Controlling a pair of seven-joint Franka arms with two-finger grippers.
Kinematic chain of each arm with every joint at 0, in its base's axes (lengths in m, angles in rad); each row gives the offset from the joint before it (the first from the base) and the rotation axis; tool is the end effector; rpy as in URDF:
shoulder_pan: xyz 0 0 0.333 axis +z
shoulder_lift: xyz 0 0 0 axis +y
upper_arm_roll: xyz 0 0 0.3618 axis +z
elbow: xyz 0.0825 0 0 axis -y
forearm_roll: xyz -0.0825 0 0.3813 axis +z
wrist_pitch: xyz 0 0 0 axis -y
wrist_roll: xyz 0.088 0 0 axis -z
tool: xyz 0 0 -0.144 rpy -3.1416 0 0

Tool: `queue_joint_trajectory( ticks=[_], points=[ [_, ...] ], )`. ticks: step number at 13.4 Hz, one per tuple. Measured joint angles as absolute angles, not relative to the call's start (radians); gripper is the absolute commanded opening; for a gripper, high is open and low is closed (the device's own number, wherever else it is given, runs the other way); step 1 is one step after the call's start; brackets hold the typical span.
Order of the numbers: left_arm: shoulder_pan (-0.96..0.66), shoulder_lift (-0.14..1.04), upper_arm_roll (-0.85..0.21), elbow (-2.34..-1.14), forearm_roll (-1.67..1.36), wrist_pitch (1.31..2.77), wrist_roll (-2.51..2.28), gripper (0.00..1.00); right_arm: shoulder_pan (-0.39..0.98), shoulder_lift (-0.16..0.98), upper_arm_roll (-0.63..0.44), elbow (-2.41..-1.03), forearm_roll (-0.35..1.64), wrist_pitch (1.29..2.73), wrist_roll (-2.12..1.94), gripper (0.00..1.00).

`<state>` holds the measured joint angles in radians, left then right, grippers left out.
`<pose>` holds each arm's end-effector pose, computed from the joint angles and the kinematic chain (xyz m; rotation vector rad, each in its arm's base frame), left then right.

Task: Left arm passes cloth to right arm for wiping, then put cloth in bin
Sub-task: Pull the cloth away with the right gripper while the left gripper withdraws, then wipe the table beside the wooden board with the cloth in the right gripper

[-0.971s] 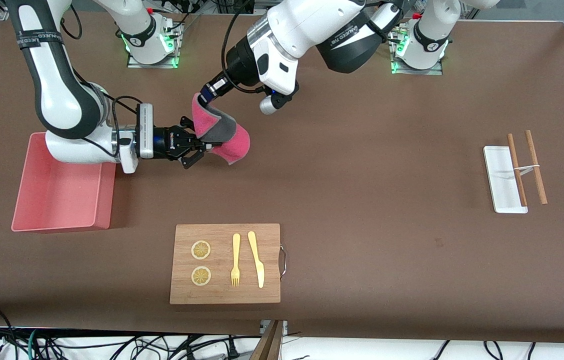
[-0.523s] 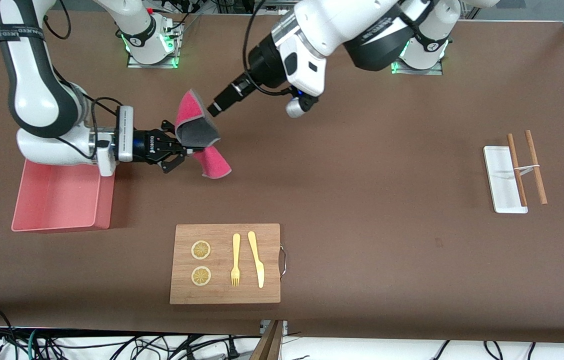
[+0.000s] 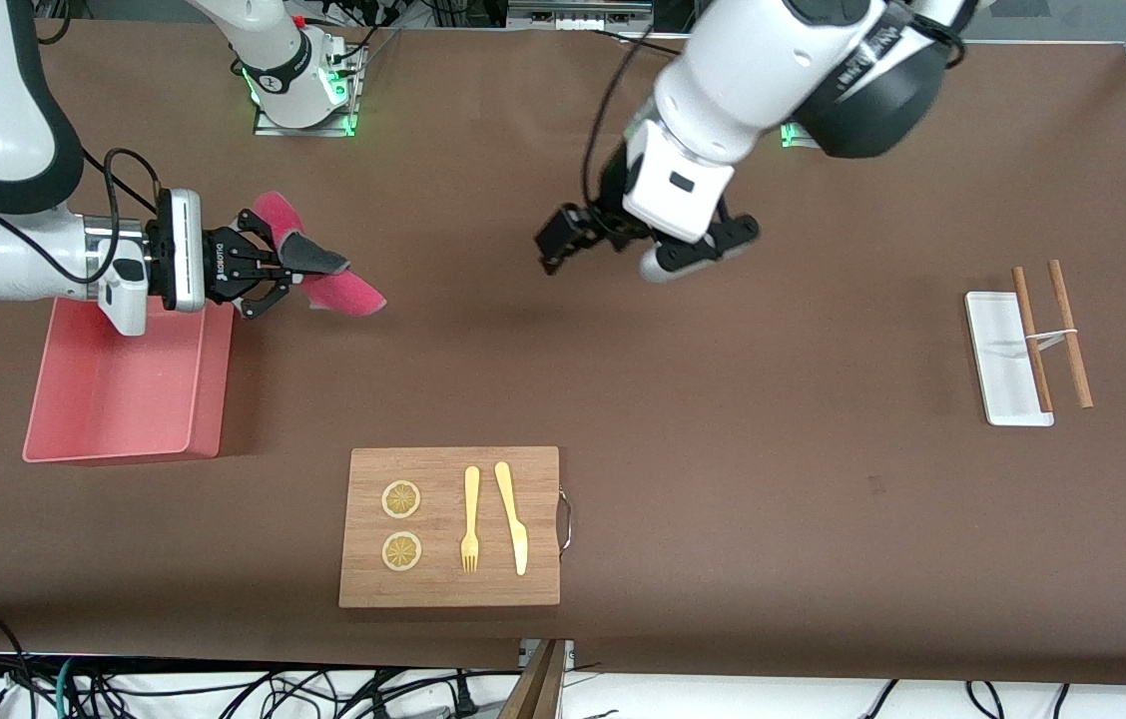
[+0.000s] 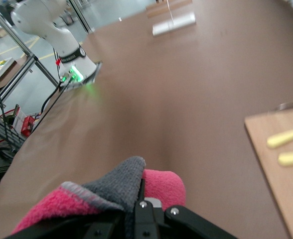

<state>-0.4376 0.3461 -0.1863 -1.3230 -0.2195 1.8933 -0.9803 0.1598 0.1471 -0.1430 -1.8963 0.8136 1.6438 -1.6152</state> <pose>0.5715 -0.4123 0.5767 2.7229 0.5809 -0.0557 0.5542 0.1123 0.4488 -1.7748 -1.4878 -0.3568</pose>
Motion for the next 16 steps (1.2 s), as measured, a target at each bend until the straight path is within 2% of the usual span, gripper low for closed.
queue_joint_trajectory(
  ticks=[4, 10, 13, 16],
  points=[
    [-0.322, 0.346, -0.183, -1.325, -0.057, 1.728, -0.606, 1.0, 0.16, 0.113, -0.143, -1.895, 0.567, 1.648, -1.257, 0.0],
    [-0.15, 0.32, -0.182, -1.323, 0.063, 1.601, -0.162, 1.0, 0.162, 0.083, -0.086, -1.885, 0.244, 1.712, -0.68, 0.0],
    [-0.093, 0.25, -0.156, -1.341, 0.064, 1.564, -0.043, 1.0, 0.163, 0.103, -0.047, -1.893, 0.135, 1.764, -0.454, 0.0],
    [-0.059, 0.091, -0.123, -1.481, 0.064, 1.566, -0.034, 1.0, 0.164, 0.174, -0.023, -1.916, 0.063, 1.846, -0.293, 0.0]
  ],
)
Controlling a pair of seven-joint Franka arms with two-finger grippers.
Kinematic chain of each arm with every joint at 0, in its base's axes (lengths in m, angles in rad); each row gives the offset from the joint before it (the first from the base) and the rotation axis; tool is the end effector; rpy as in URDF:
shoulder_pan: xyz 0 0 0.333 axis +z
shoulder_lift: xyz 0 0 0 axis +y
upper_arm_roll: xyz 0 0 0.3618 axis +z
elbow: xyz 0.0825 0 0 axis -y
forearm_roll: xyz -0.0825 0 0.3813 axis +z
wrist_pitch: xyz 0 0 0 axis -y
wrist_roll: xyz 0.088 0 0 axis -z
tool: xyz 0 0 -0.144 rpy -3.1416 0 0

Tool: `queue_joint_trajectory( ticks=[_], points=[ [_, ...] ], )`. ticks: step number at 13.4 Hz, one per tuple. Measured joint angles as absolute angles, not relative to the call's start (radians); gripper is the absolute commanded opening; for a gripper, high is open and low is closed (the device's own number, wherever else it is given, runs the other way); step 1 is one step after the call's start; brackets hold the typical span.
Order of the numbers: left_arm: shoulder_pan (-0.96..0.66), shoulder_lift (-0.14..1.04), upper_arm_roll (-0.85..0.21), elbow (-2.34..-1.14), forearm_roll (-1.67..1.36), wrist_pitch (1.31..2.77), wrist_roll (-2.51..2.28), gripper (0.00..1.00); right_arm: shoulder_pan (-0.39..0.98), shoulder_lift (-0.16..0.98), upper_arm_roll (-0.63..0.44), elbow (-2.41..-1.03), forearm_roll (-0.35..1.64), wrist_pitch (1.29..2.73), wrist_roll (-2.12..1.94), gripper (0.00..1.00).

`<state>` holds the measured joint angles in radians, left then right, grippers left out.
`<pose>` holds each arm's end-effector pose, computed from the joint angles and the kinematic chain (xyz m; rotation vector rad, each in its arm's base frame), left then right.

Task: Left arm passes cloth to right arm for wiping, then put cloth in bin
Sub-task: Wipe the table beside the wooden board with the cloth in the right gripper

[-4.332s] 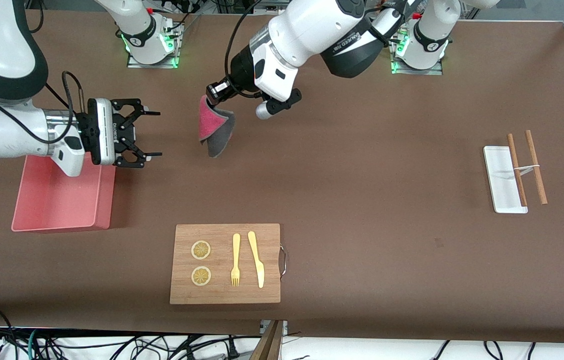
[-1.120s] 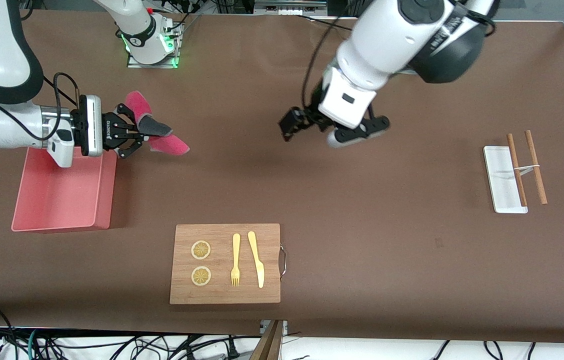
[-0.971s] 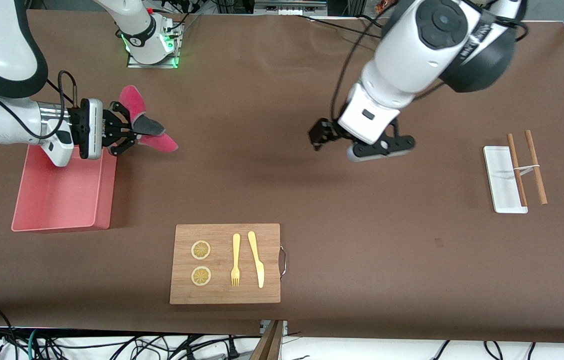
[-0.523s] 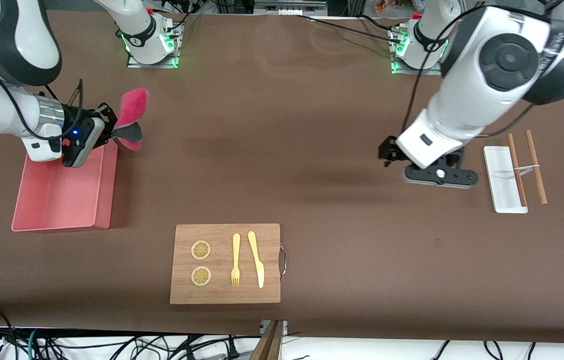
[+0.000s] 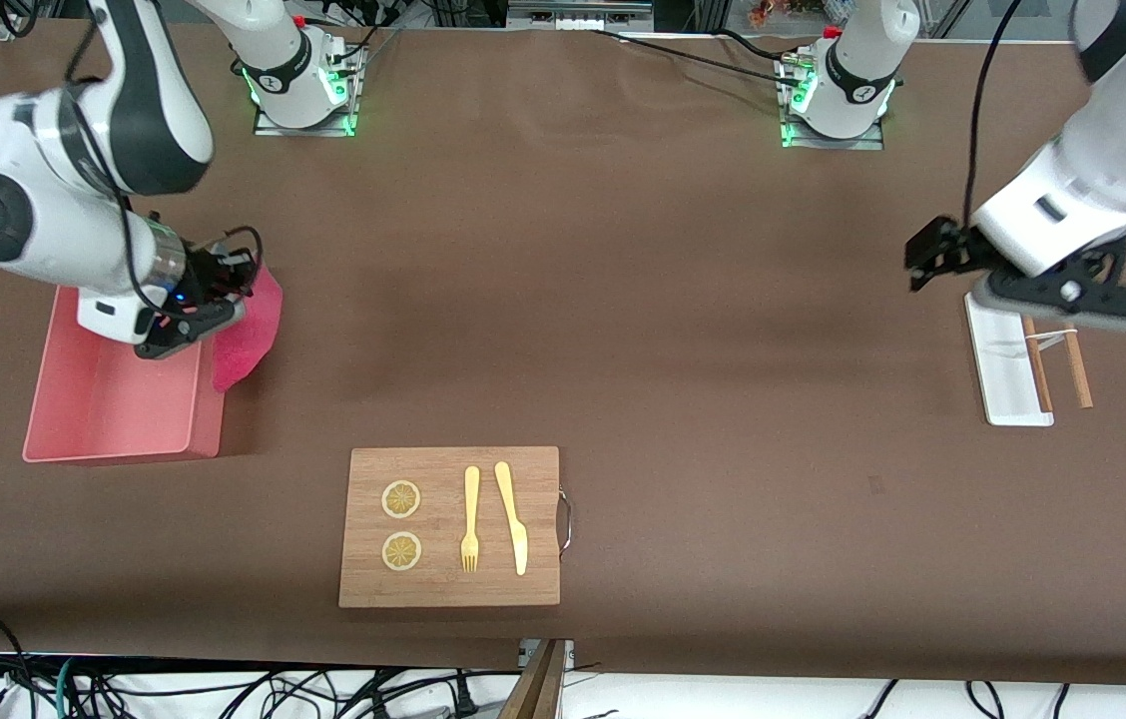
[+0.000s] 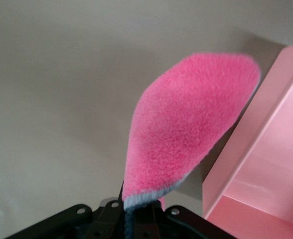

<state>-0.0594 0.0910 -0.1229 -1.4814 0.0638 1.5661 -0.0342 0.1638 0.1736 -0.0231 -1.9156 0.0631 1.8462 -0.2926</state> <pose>0.5760 -0.0932 0.6237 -3.0802 0.2276 -0.0001 0.5600 0.0871 0.3971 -2.9841 -0.6182 0.3645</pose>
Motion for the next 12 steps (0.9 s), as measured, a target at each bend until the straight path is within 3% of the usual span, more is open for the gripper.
queue_joint_trajectory(
  ticks=[3, 6, 12],
  points=[
    [-0.045, -0.034, -0.067, -1.612, 0.064, 1.575, -0.009, 1.0, 0.164, 0.278, -0.02, -1.955, 0.054, 1.99, -0.225, 0.0],
    [-0.046, -0.043, -0.067, -1.655, 0.064, 1.596, -0.008, 1.0, 0.161, 0.351, -0.023, -1.999, 0.054, 2.117, -0.183, 0.0],
    [-0.039, -0.038, -0.066, -1.664, 0.061, 1.615, -0.008, 1.0, 0.15, 0.446, -0.039, -2.01, 0.055, 2.231, -0.148, 0.0]
  ],
)
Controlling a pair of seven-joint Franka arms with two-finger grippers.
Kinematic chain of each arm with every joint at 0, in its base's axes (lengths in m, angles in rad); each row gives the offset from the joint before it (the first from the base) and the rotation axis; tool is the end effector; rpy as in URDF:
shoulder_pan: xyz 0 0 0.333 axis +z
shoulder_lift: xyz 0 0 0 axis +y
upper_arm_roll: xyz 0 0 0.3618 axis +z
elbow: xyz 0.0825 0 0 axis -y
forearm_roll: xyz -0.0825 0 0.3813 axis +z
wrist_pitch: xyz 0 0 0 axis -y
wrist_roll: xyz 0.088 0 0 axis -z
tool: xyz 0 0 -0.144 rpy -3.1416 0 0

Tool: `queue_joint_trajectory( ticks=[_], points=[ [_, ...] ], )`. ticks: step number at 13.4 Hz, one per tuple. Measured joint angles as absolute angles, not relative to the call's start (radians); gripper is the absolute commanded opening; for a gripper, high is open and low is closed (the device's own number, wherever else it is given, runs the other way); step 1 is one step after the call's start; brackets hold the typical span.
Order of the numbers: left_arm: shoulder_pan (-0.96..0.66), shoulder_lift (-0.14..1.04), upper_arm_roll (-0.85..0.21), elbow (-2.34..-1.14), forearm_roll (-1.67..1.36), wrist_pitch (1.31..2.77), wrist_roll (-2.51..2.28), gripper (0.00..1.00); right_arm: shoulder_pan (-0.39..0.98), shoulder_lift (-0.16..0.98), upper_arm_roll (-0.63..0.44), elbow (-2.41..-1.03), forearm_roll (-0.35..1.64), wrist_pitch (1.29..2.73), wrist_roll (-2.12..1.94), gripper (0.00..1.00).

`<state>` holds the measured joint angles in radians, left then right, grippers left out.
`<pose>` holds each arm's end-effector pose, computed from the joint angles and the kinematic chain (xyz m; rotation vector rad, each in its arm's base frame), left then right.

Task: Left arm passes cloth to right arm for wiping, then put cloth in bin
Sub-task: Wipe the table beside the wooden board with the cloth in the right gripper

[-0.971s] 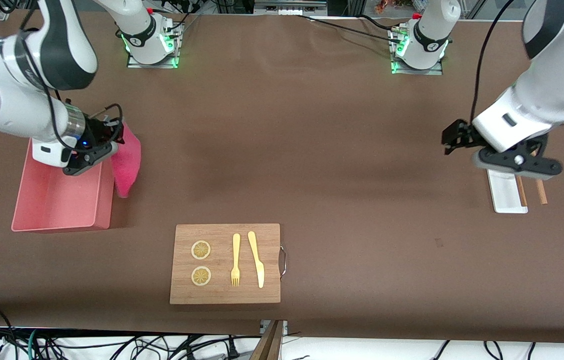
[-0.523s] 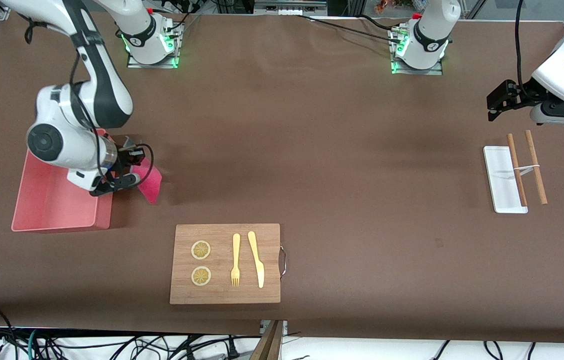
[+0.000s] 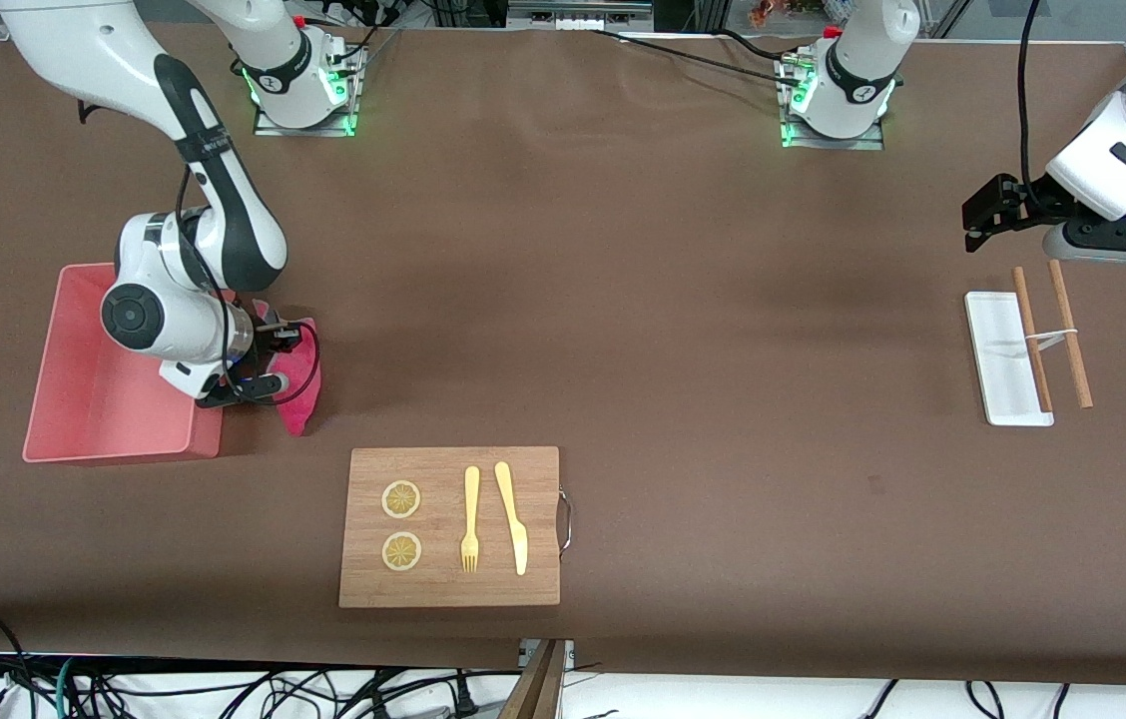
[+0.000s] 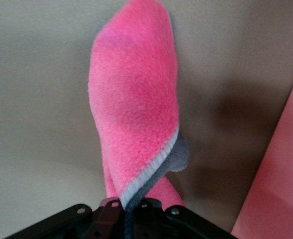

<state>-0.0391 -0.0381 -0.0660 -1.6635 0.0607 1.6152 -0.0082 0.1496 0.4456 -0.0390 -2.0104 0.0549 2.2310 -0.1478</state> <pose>0.5383 -0.0489 0.6146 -3.0741 0.1536 0.0103 0.5854 0.0687 0.2212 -3.0767 -0.3425 0.3480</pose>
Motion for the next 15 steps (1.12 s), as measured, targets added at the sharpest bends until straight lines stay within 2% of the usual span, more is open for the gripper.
queue_joint_trajectory(
  ticks=[3, 10, 15],
  points=[
    [-0.039, -0.038, -0.066, -1.664, 0.04, 1.616, -0.008, 1.0, 0.168, 0.45, -0.03, -2.007, 0.058, 2.236, -0.057, 0.0],
    [-0.039, -0.038, -0.069, -1.664, 0.036, 1.627, -0.008, 1.0, 0.336, 0.458, -0.009, -1.989, 0.215, 2.247, 0.169, 0.0],
    [-0.039, -0.038, -0.071, -1.664, 0.036, 1.627, -0.008, 1.0, 0.447, 0.527, 0.078, -1.872, 0.226, 2.273, 0.48, 0.0]
  ],
)
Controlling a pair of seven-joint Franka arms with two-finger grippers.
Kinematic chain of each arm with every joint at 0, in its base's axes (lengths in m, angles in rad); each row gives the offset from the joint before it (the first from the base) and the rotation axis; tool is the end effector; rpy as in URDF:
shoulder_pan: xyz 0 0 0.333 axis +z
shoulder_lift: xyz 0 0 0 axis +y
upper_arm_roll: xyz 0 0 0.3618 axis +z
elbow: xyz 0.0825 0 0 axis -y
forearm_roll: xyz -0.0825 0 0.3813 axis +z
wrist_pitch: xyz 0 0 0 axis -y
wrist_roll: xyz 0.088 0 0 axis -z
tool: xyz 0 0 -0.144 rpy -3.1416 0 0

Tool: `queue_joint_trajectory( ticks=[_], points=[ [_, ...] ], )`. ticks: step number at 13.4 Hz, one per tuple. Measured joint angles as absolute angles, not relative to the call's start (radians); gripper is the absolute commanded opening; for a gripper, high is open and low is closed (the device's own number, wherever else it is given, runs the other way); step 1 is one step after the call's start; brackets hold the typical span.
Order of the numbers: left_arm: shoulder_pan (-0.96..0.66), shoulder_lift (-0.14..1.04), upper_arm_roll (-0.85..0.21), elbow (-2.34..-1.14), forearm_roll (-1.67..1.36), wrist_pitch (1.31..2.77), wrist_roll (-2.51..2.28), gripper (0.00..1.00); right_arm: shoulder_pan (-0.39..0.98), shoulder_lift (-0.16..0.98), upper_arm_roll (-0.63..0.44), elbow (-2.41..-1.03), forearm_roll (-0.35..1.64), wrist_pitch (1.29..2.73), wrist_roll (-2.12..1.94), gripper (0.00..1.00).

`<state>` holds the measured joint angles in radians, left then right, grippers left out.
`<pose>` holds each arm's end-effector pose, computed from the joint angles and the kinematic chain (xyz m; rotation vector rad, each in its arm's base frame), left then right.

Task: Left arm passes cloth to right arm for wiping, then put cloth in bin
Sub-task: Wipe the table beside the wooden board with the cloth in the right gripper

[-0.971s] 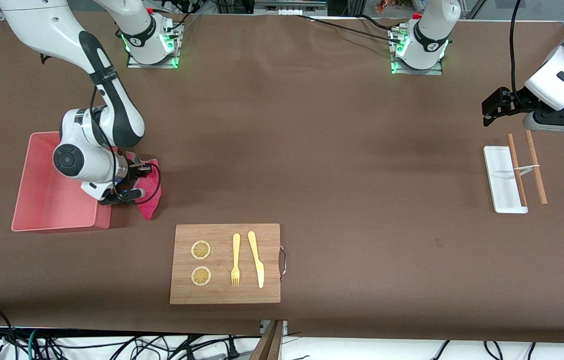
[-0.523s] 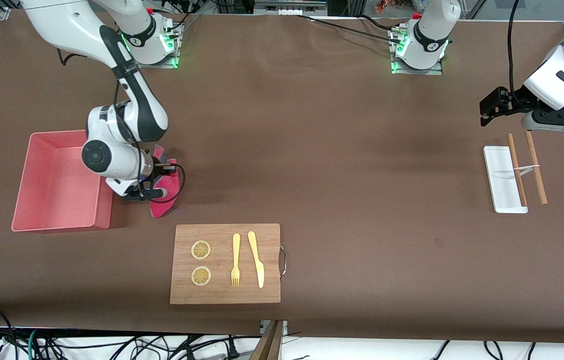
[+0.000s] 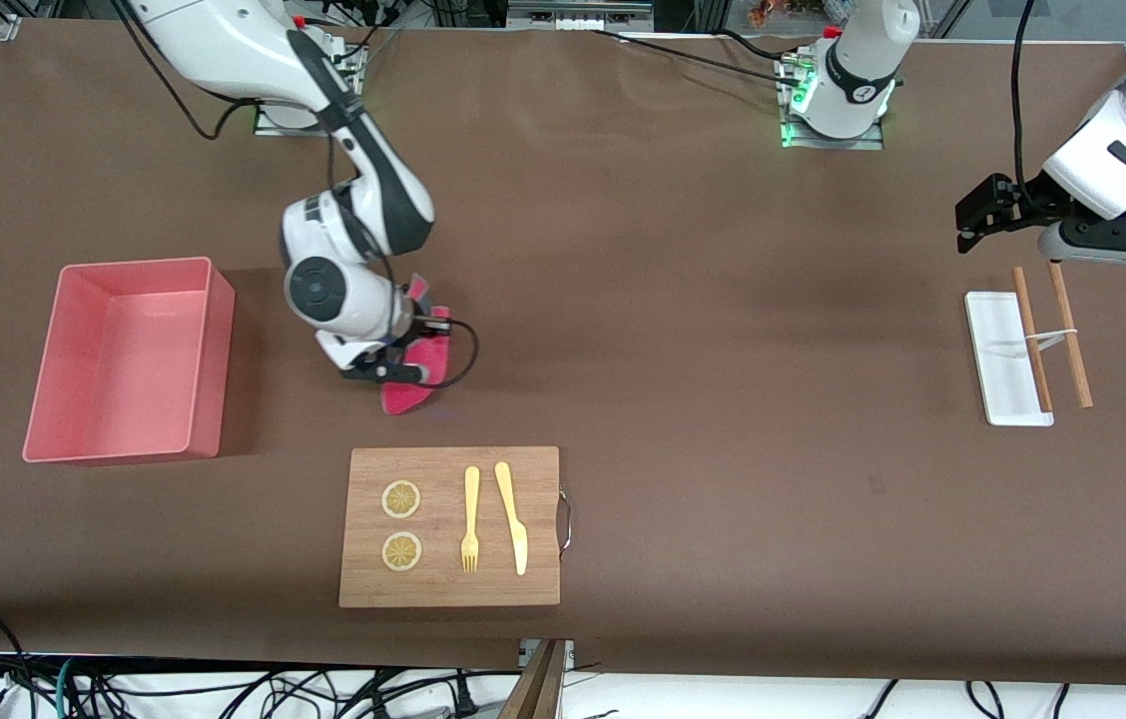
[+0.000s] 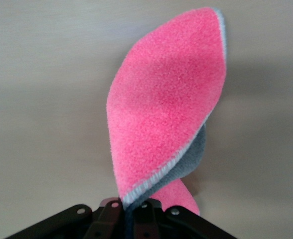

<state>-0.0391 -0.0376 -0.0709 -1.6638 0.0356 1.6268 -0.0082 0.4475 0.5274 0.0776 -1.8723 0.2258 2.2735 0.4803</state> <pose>0.5394 -0.0553 0.6150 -3.0993 0.1609 -0.0043 0.5511 0.3300 0.2271 -3.0035 0.1813 0.3146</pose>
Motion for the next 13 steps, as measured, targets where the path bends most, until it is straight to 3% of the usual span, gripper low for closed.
queue_joint_trajectory(
  ticks=[7, 13],
  points=[
    [-0.039, -0.038, -0.071, -1.664, 0.036, 1.627, -0.008, 1.0, 0.501, 0.569, 0.134, -1.684, 0.232, 2.207, 0.689, 0.0],
    [-0.039, -0.037, -0.07, -1.664, 0.036, 1.628, -0.009, 1.0, 0.315, 0.564, 0.122, -1.789, 0.232, 2.168, 0.461, 0.0]
  ],
)
